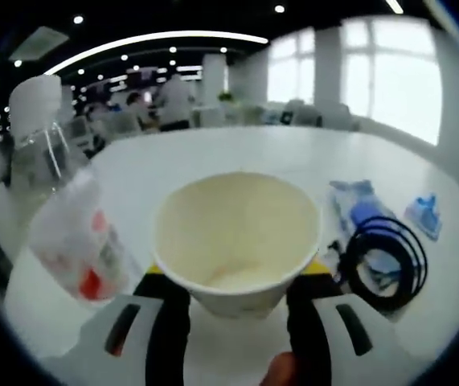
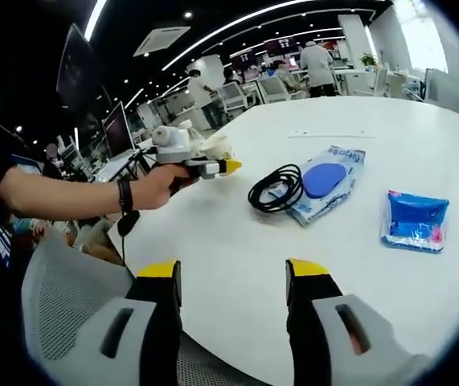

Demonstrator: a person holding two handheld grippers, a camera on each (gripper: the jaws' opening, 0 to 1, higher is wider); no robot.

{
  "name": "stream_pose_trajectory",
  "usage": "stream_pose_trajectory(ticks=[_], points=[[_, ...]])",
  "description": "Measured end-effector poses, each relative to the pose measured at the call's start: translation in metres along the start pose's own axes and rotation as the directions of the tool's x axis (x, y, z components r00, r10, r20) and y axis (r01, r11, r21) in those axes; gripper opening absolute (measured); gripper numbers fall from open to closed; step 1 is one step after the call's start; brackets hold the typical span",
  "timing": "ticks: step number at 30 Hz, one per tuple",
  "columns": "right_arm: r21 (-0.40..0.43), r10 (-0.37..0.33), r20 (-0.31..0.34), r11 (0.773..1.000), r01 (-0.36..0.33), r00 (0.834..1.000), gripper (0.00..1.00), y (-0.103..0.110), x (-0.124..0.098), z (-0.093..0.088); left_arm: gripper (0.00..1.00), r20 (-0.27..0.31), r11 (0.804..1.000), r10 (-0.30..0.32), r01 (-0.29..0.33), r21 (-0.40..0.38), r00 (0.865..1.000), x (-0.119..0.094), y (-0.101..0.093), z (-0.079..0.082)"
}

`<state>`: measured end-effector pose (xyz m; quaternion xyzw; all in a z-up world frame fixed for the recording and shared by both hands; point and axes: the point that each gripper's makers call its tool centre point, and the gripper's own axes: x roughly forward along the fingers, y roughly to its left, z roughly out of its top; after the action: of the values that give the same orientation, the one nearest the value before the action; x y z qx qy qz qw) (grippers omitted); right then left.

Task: Arrange the tabletop items into an orderly group along one side of the table until the central work area is clear of visible clutter.

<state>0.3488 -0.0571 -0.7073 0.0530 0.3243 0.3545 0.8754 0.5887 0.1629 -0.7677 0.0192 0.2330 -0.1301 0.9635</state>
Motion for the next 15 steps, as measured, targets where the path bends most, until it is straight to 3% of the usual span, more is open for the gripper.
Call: stream_pose_trajectory(ticks=[6,15], points=[[0.001,0.0,-0.005,1.0,0.0,1.0,0.52,-0.001,0.0,-0.001,0.44,-0.005,1.0,0.013,-0.013,0.008,1.0,0.006,0.003,-0.001],[0.002,-0.005,-0.011,1.0,0.005,1.0,0.52,-0.003,0.0,-0.003,0.44,-0.028,0.999,0.036,-0.036,-0.018,0.999,0.01,0.012,-0.018]])
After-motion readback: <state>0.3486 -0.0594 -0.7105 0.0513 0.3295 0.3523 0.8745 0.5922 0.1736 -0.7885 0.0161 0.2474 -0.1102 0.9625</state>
